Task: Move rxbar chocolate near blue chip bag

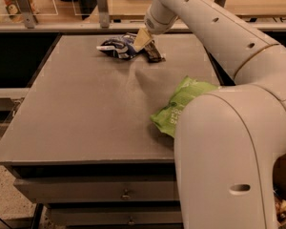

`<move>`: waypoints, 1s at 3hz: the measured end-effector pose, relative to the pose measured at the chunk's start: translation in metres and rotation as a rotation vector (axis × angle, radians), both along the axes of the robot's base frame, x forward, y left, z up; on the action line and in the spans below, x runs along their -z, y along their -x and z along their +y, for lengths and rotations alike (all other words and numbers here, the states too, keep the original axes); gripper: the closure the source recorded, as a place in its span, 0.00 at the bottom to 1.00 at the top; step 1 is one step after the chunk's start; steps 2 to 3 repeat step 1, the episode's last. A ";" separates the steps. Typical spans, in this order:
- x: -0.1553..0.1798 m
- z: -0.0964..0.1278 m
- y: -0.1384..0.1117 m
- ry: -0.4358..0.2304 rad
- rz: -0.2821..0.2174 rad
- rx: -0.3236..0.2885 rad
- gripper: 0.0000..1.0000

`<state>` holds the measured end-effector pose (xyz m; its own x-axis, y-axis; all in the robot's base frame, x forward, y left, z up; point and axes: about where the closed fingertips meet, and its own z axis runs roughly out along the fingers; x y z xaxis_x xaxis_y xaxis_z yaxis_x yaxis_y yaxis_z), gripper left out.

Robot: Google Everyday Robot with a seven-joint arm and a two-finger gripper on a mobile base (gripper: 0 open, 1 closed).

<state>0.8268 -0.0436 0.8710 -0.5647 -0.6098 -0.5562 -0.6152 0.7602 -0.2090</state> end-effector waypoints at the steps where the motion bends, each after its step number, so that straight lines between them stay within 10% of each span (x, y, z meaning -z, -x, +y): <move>1: 0.000 0.000 0.000 0.000 0.000 0.000 0.00; 3: 0.000 0.000 0.000 0.000 0.000 0.000 0.00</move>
Offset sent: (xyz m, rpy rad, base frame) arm 0.0000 0.0000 0.0000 0.0000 0.0000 0.0000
